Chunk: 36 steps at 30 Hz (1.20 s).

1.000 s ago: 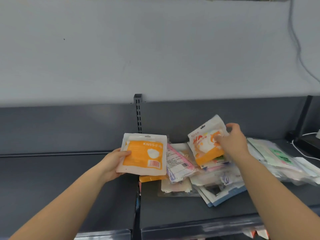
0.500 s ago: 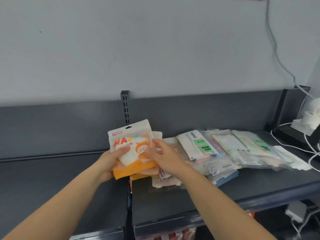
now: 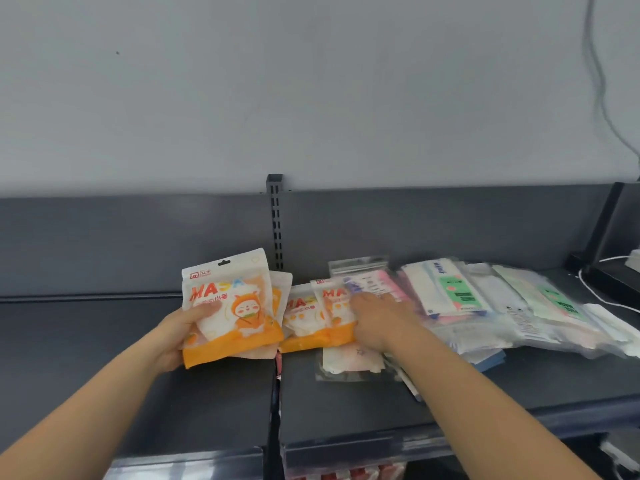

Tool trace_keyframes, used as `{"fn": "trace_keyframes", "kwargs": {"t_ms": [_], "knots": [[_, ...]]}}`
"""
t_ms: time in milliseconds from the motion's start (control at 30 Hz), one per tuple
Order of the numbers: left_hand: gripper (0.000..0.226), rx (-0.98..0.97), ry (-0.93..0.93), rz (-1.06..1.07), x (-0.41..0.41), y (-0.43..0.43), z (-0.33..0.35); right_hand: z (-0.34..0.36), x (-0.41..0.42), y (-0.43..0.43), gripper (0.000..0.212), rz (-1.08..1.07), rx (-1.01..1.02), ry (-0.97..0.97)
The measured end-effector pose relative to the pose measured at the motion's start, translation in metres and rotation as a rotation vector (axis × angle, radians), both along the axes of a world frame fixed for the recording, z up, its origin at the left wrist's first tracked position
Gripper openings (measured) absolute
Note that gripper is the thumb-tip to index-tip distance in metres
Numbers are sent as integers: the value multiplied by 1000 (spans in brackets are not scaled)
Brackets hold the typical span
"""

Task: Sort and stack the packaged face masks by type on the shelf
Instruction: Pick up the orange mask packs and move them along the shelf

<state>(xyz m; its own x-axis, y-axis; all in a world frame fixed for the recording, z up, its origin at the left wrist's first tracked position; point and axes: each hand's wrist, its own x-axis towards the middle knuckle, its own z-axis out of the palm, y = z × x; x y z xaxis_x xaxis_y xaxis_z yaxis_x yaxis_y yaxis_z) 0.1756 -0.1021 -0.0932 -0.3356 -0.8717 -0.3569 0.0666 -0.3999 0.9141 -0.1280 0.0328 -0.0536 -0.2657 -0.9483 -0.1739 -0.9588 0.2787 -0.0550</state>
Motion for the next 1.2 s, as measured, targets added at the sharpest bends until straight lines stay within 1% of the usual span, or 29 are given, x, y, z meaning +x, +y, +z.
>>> {"fn": "trace_keyframes", "kwargs": {"t_ms": [67,133,167,233,300,333,367,400,467,500,567,633,700,800,867,933,967,1033,1067,1167,1200], "knots": [[54,5,2,5,1,1,-1,3,1,-2,66,-22,29,97],[51,6,-5,4,0,3,-1,0,12,-5,63,101,-28,166],[47,8,-6,7,-1,4,0,-5,19,-6,64,196,-69,156],[42,16,-7,11,-4,6,0,-15,34,-7,77,316,-79,102],[41,23,-9,5,-6,6,1,-26,43,-9,95,287,-8,81],[42,24,-10,3,-6,6,2,-30,45,-12,96,255,11,92],[43,22,-11,5,-6,6,3,-33,45,-15,92,230,7,118],[44,19,-13,10,-4,6,4,-34,45,-18,83,219,-18,159],[46,17,-22,21,0,7,5,-33,43,-24,57,237,-92,230],[48,15,-26,23,3,8,6,-32,43,-26,47,256,-121,245],[50,11,-26,34,12,9,6,-29,41,-26,40,276,-177,244],[43,18,6,72,21,10,10,-26,40,-27,43,235,-275,206],[35,35,36,104,28,12,13,-21,42,-30,49,148,-376,132],[44,35,5,81,34,15,11,-6,54,-26,46,93,-568,19],[50,33,-38,59,34,20,9,7,73,-16,48,159,-637,-46],[49,30,-64,48,29,25,7,16,100,-7,52,279,-581,-216],[46,25,-77,53,25,28,7,15,115,-4,52,355,-532,-258],[39,-1,-124,61,18,36,8,4,138,-3,51,491,-478,-187],[41,-7,-126,58,16,40,9,-3,145,-3,52,521,-456,-172],[71,35,-7,37,19,48,13,-16,155,2,60,544,-391,-248],[78,45,20,31,21,51,15,-17,156,4,63,566,-386,-256]]}}
